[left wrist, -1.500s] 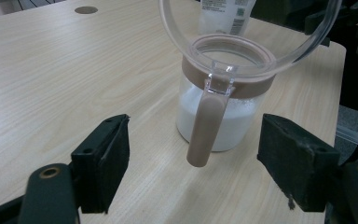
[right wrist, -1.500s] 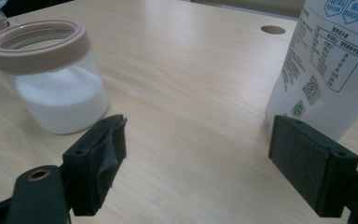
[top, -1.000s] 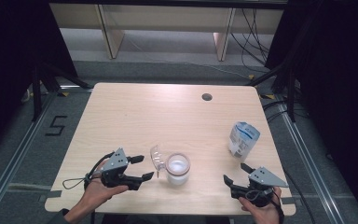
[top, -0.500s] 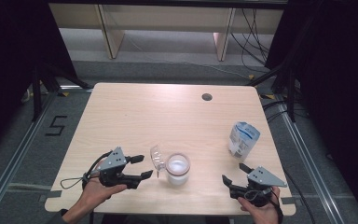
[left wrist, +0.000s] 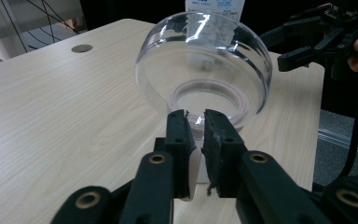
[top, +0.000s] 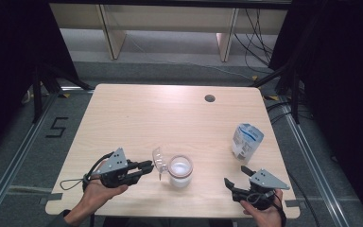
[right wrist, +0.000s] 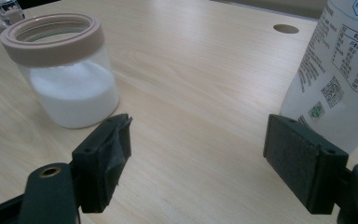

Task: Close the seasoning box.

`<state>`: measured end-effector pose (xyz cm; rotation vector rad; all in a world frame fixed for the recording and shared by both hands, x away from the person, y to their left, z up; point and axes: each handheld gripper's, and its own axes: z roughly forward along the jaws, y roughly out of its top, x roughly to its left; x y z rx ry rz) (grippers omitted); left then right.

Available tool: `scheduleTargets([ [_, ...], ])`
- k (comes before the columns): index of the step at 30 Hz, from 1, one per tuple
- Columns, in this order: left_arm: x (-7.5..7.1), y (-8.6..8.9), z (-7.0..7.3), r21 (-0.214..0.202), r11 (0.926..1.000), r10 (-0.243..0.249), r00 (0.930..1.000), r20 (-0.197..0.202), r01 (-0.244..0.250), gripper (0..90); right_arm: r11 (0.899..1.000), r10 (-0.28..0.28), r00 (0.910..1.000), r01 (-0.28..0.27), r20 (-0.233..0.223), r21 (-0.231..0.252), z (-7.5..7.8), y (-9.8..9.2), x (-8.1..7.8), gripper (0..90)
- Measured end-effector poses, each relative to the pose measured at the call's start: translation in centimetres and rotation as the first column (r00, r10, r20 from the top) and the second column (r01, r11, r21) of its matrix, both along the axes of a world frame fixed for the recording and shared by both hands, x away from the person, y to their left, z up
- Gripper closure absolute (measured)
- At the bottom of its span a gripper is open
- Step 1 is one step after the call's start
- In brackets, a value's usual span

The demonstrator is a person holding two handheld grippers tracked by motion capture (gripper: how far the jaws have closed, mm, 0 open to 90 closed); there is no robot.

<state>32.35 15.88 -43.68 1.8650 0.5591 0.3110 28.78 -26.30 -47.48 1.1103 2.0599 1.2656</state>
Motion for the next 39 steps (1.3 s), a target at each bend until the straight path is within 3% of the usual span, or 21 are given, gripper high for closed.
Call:
scheduleTargets([
  [9,0.3,-0.6,0.2,-0.012,0.9998,-0.018,0.9998,0.010,0.018,84.5,1.000,0.009,0.9999,-0.008,0.010,-0.009,0.0,-0.1,0.1,24.1],
  [20,0.5,-1.0,0.3,0.005,0.9997,-0.022,0.9997,0.011,0.022,84.6,1.000,0.014,0.9999,-0.014,0.003,-0.001,-0.1,0.0,0.1,24.3],
  [25,0.5,-1.3,0.2,-0.001,0.9996,-0.028,0.9995,0.011,0.028,84.4,1.000,0.018,0.9995,-0.017,0.027,-0.022,-0.1,-0.1,0.2,24.4],
  [27,0.5,-1.3,0.2,0.012,0.9995,-0.028,0.9996,0.010,0.028,84.3,1.000,0.022,0.9996,-0.022,0.021,-0.003,-0.2,0.0,0.2,24.4],
  [28,0.5,-1.4,0.2,0.013,0.9996,-0.025,0.9997,0.008,0.025,84.3,1.000,0.017,0.9996,-0.017,0.022,-0.019,-0.1,-0.1,0.2,24.4],
  [39,0.7,-2.0,0.2,0.021,0.9991,-0.038,0.9993,0.003,0.038,83.6,1.000,0.021,0.9998,-0.021,0.000,-0.004,-0.1,0.0,0.1,24.5],
])
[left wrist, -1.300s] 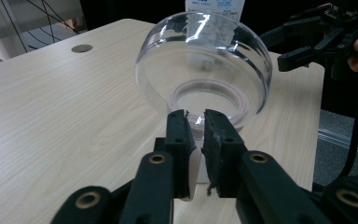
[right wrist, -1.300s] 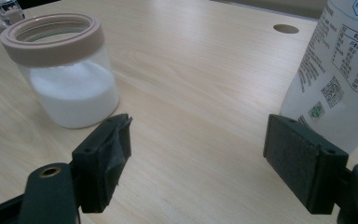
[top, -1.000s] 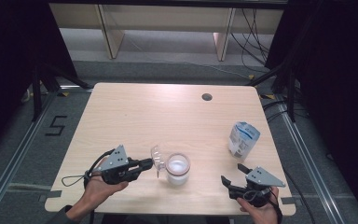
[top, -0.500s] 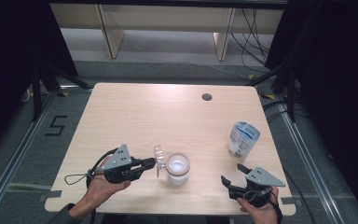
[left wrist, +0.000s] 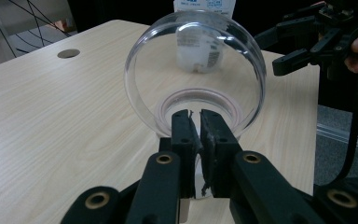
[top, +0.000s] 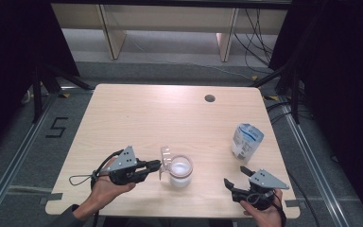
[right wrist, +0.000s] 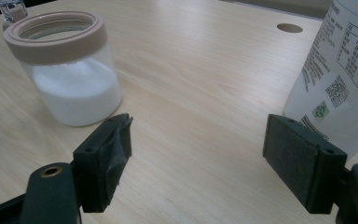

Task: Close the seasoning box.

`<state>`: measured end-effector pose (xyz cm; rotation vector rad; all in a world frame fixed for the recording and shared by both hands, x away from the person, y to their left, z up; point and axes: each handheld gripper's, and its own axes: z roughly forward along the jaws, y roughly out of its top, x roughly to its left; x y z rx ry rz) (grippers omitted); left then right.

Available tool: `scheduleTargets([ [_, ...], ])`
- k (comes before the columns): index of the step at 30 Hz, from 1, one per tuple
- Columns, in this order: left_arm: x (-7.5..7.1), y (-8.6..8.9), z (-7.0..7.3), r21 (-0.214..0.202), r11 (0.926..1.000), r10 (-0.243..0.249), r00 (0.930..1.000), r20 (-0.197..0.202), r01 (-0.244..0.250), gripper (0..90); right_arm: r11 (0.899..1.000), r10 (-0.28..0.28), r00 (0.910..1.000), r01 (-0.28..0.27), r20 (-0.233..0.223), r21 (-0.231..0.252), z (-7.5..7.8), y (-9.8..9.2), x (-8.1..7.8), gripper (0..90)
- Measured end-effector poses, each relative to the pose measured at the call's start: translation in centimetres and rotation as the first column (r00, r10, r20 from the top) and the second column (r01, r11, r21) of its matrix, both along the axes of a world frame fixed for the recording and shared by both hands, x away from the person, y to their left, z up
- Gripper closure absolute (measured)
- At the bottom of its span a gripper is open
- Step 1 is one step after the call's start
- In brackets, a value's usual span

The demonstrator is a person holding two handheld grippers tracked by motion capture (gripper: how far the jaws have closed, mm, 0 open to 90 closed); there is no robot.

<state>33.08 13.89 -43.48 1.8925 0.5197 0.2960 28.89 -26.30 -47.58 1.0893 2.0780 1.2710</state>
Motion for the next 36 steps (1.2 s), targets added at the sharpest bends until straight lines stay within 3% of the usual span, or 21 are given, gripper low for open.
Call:
scheduleTargets([
  [4,0.1,-0.2,-0.1,0.002,0.9999,-0.010,1.0000,0.002,0.010,83.2,1.000,0.002,0.9997,-0.001,0.025,-0.017,0.0,-0.1,0.1,24.5],
  [7,0.1,-0.2,0.0,-0.001,1.0000,-0.008,1.0000,-0.004,0.008,81.8,1.000,0.004,1.0000,-0.004,-0.003,0.002,0.0,0.0,0.0,24.5],
  [13,0.2,-0.2,0.1,-0.007,0.9999,-0.015,0.9999,-0.007,0.015,79.9,1.000,0.002,1.0000,-0.002,0.005,0.000,-0.1,-0.1,0.1,24.5],
  [14,0.2,-0.1,0.1,-0.006,0.9998,-0.018,0.9998,-0.006,0.018,78.7,1.000,-0.010,0.9998,0.010,-0.020,0.017,-0.1,0.0,-0.1,24.5],
  [15,0.1,-0.1,0.1,-0.003,1.0000,-0.007,0.9999,-0.010,0.006,77.1,1.000,0.004,1.0000,-0.004,-0.002,0.007,-0.1,-0.1,0.0,24.5],
  [18,0.0,0.6,0.0,-0.019,0.9998,-0.003,0.9999,-0.016,0.002,73.4,1.000,0.005,1.0000,-0.005,-0.002,-0.002,-0.1,-0.2,0.0,24.5],
  [24,-0.5,2.1,-0.7,-0.061,0.9982,0.000,0.9977,-0.068,-0.004,59.1,1.000,0.004,0.9999,-0.004,0.016,-0.006,-0.1,-0.3,0.0,24.5],
  [25,-0.6,2.3,-0.8,-0.048,0.9986,0.017,0.9974,-0.070,-0.020,55.2,1.000,-0.005,0.9997,0.005,-0.023,0.014,0.0,-0.1,-0.2,24.5],
  [26,-0.7,2.5,-1.0,-0.052,0.9983,0.022,0.9973,-0.070,-0.026,51.7,1.000,0.004,1.0000,-0.004,0.002,-0.004,0.0,-0.2,0.0,24.5],
  [29,-0.6,3.2,-1.5,-0.059,0.9977,0.028,0.9960,-0.085,-0.033,41.7,1.000,0.014,0.9998,-0.014,0.015,-0.013,-0.1,0.0,0.0,24.5],
  [31,-0.7,3.6,-1.8,-0.053,0.9966,0.057,0.9935,-0.098,-0.063,35.4,1.000,0.013,0.9999,-0.013,0.010,-0.011,0.0,0.0,0.0,24.5],
  [36,-0.8,4.5,-2.3,-0.048,0.9947,0.084,0.9894,-0.118,-0.091,30.6,1.000,0.014,0.9999,-0.014,-0.001,-0.003,-0.1,0.1,-0.1,24.3],
])
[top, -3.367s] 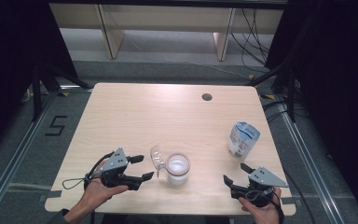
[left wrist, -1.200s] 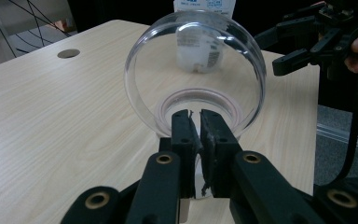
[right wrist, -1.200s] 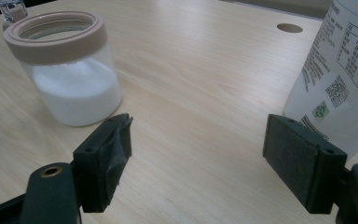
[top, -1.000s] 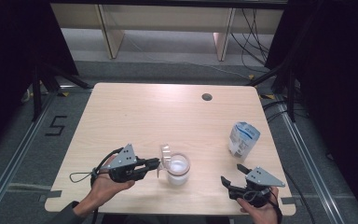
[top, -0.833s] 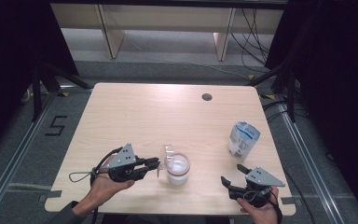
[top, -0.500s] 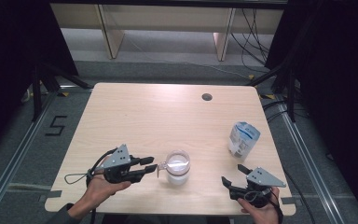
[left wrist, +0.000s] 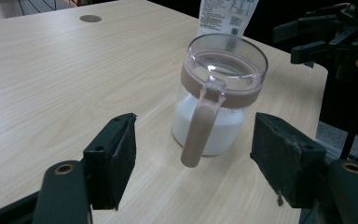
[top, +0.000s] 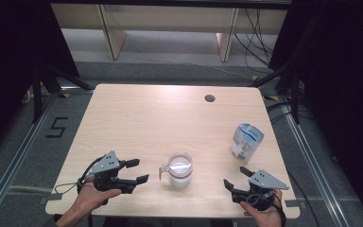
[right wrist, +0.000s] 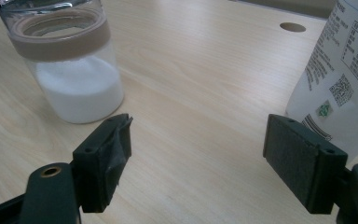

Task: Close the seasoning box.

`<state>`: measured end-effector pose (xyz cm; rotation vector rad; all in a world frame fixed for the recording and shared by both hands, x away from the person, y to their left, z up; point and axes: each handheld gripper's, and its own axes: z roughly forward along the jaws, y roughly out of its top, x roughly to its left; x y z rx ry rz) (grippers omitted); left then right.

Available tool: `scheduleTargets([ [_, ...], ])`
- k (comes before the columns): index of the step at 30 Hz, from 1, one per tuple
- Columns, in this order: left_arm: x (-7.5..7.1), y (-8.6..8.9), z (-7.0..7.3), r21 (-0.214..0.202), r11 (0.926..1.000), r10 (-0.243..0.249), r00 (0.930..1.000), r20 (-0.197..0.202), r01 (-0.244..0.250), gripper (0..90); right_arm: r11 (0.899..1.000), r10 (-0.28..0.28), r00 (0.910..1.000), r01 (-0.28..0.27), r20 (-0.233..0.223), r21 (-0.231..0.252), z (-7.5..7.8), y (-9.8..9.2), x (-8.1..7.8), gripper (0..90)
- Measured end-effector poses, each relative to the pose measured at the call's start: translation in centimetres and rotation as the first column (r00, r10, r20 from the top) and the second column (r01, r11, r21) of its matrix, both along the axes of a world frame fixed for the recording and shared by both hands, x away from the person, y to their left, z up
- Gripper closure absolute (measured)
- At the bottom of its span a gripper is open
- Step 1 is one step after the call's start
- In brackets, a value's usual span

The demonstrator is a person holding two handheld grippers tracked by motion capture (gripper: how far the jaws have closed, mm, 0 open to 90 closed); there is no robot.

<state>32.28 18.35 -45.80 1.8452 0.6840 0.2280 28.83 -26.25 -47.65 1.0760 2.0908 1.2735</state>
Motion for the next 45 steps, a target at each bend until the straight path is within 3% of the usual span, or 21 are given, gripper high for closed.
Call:
scheduleTargets([
  [4,-0.2,0.1,-0.4,-0.017,0.9998,-0.002,1.0000,-0.008,0.002,29.4,1.000,0.003,1.0000,-0.003,-0.009,-0.004,0.1,0.0,-0.1,24.3],
  [7,-0.4,0.1,-0.6,0.005,1.0000,-0.003,0.9999,-0.015,0.003,28.0,1.000,-0.004,1.0000,0.004,0.004,-0.003,0.1,0.0,-0.1,24.2],
  [8,-0.5,0.0,-0.8,-0.002,1.0000,-0.003,0.9999,-0.016,0.003,27.4,1.000,-0.011,0.9999,0.011,-0.011,0.002,0.1,0.1,-0.3,24.2],
  [10,-0.6,0.0,-0.9,0.027,0.9996,-0.008,0.9999,-0.009,0.008,26.9,1.000,0.003,1.0000,-0.003,0.008,-0.004,0.1,0.1,-0.2,24.1],
  [16,-1.1,-0.1,-1.5,0.056,0.9981,-0.025,0.9996,-0.017,0.026,25.0,1.000,-0.004,0.9993,0.005,-0.036,0.012,0.1,0.2,-0.3,21.9],
  [17,-1.4,-0.2,-1.6,0.062,0.9980,-0.005,0.9993,-0.038,0.007,24.7,1.000,0.009,1.0000,-0.009,-0.003,0.002,-0.1,0.1,0.0,21.2],
  [18,-1.3,-0.2,-1.7,0.068,0.9973,-0.024,0.9994,-0.024,0.025,24.7,1.000,0.009,0.9996,-0.009,-0.028,0.013,-0.1,0.1,-0.1,20.8],
  [20,-1.6,-0.2,-2.0,0.068,0.9975,-0.016,0.9990,-0.041,0.019,24.6,1.000,0.001,0.9983,0.000,-0.058,0.023,-0.2,0.2,-0.2,20.3],
  [21,-1.6,-0.1,-2.0,0.079,0.9967,-0.016,0.9991,-0.040,0.019,24.5,1.000,0.015,0.9994,-0.015,-0.031,0.003,-0.2,0.1,0.0,20.2],
  [23,-1.6,0.1,-2.1,0.111,0.9936,-0.019,0.9996,-0.023,0.021,24.3,1.000,0.012,0.9995,-0.011,-0.031,0.014,-0.2,0.2,0.0,19.4],
  [24,-1.8,0.0,-2.3,0.079,0.9968,-0.004,0.9989,-0.047,0.008,24.0,1.000,0.018,0.9989,-0.017,-0.042,0.020,-0.2,0.2,0.0,18.6],
  [30,-1.9,0.4,-2.8,0.113,0.9935,-0.012,0.9991,-0.040,0.017,23.3,0.999,0.034,0.9962,-0.033,-0.080,0.010,-0.5,0.4,0.1,16.2],
  [31,-1.9,0.4,-2.9,0.111,0.9935,-0.020,0.9990,-0.040,0.024,23.0,0.999,0.019,0.9946,-0.016,-0.102,0.028,-0.6,0.7,-0.1,16.1],
  [32,-2.1,0.3,-3.0,0.110,0.9939,-0.003,0.9980,-0.063,0.010,22.9,0.999,0.040,0.9953,-0.039,-0.088,0.011,-0.6,0.5,0.1,16.1],
  [33,-2.1,0.3,-3.1,0.109,0.9939,-0.008,0.9980,-0.062,0.014,22.9,0.999,0.039,0.9946,-0.038,-0.096,0.012,-0.6,0.6,0.1,16.1],
  [34,-1.9,0.5,-3.0,0.136,0.9903,-0.022,0.9987,-0.047,0.028,22.9,0.999,0.045,0.9950,-0.044,-0.089,0.008,-0.7,0.7,0.1,16.1],
  [41,-2.1,0.2,-3.4,0.115,0.9932,-0.011,0.9970,-0.077,0.019,22.7,0.998,0.061,0.9932,-0.061,-0.099,0.004,-0.8,0.8,0.2,16.1],
  [42,-2.0,0.3,-3.4,0.129,0.9912,-0.022,0.9979,-0.060,0.030,22.6,0.999,0.041,0.9913,-0.039,-0.125,0.016,-0.8,1.0,-0.1,16.1],
  [43,-2.0,0.3,-3.4,0.128,0.9914,-0.018,0.9980,-0.061,0.026,22.6,0.998,0.058,0.9927,-0.057,-0.106,0.005,-0.8,0.9,0.1,16.1],
  [44,-2.0,0.3,-3.4,0.119,0.9928,-0.002,0.9969,-0.078,0.011,22.5,0.998,0.061,0.9914,-0.062,-0.116,-0.003,-0.8,0.8,0.1,16.1],
  [45,-2.0,0.3,-3.4,0.131,0.9914,0.002,0.9975,-0.071,0.007,22.4,0.998,0.060,0.9919,-0.061,-0.112,-0.007,-0.9,0.9,0.2,16.1],
])
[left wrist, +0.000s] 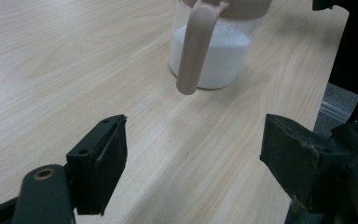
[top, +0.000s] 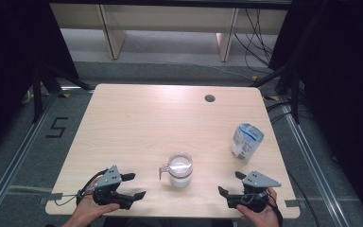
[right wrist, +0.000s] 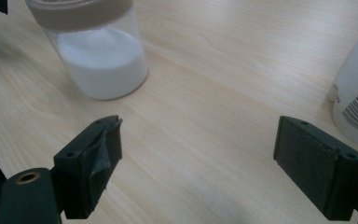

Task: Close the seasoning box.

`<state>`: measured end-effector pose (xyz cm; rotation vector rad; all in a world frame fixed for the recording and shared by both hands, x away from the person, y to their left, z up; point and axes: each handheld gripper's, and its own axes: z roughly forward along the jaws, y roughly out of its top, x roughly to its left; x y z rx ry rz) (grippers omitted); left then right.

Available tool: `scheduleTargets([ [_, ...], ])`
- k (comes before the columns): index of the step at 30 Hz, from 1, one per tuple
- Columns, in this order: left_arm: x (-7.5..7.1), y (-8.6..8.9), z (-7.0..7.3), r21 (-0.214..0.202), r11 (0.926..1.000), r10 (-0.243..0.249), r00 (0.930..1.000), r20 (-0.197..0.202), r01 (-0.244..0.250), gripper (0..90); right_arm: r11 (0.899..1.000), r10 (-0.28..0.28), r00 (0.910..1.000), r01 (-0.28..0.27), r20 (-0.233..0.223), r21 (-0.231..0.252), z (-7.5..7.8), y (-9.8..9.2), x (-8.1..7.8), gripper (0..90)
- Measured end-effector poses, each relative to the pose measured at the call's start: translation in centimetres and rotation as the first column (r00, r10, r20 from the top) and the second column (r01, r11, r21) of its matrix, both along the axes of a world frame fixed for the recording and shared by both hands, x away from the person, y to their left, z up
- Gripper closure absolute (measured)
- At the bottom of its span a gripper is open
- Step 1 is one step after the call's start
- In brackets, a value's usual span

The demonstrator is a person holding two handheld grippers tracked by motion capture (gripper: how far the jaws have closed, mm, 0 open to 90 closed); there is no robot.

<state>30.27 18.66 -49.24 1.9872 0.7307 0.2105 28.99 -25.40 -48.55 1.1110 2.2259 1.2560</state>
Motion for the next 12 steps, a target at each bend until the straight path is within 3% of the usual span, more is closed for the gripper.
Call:
scheduleTargets([
  [1,0.17,0.08,-0.09,0.000,0.9998,-0.018,0.9998,0.003,0.018,22.3,1.000,-0.008,0.9995,0.008,-0.031,0.005,0.04,0.13,-0.21,16.1],
  [3,0.12,-0.02,-0.18,0.003,1.0000,-0.001,1.0000,0.003,0.001,22.3,1.000,-0.001,0.9999,0.001,-0.015,-0.006,-0.08,0.05,-0.03,16.1],
  [4,0.17,0.07,-0.10,0.024,0.9996,-0.010,0.9999,0.001,0.010,22.3,1.000,-0.012,0.9992,0.012,-0.037,0.004,-0.08,0.22,-0.23,16.1],
  [6,0.07,-0.12,-0.22,0.002,1.0000,-0.004,0.9998,-0.019,0.004,22.3,1.000,0.003,0.9998,-0.003,-0.022,-0.011,-0.15,0.13,-0.05,16.1],
  [8,0.21,-0.04,-0.20,0.023,0.9995,-0.022,0.9997,0.000,0.022,22.3,1.000,0.008,0.9995,-0.009,-0.032,-0.018,-0.14,0.16,-0.07,16.1],
  [10,0.13,-0.11,-0.24,0.012,0.9999,-0.005,0.9997,-0.023,0.005,22.3,1.000,0.008,0.9995,-0.009,-0.029,-0.019,-0.14,0.19,-0.09,16.1],
  [11,0.25,-0.03,-0.18,0.027,0.9995,-0.015,0.9999,-0.001,0.015,22.3,1.000,0.008,0.9995,-0.009,-0.032,-0.019,-0.13,0.19,-0.11,16.1],
  [12,0.22,-0.06,-0.20,0.022,0.9997,-0.012,0.9999,-0.004,0.012,22.3,1.000,0.016,0.9995,-0.017,-0.026,-0.017,-0.18,0.18,-0.06,16.1],
])
